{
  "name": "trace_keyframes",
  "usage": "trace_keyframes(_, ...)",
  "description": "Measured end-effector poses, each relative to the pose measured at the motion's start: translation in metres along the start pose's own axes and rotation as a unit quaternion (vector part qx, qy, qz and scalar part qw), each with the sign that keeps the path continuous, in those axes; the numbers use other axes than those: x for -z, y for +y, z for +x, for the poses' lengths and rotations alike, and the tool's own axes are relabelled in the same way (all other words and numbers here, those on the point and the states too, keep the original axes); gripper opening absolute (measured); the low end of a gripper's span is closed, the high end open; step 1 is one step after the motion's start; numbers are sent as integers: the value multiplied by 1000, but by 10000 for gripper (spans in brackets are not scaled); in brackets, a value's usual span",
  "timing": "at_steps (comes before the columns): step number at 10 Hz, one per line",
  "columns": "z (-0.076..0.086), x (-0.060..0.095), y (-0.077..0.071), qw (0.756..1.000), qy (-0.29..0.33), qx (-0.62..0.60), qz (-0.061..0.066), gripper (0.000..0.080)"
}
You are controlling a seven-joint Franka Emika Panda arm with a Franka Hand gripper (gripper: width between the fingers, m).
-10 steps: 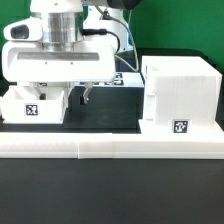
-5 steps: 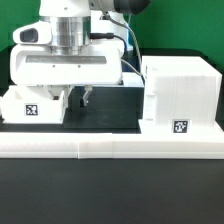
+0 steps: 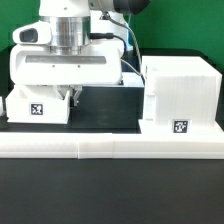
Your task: Assemble drawer
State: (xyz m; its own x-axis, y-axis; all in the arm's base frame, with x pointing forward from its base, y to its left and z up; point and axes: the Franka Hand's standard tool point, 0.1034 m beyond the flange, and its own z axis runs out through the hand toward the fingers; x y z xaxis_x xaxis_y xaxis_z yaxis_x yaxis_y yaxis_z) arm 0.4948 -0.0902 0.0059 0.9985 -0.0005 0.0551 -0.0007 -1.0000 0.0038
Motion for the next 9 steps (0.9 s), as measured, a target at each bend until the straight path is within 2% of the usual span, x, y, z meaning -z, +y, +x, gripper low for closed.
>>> trace_keyframes(6,0,0,0,1000,0,2,0,41)
trace_keyframes(9,9,14,-14,997,4,72,2,41)
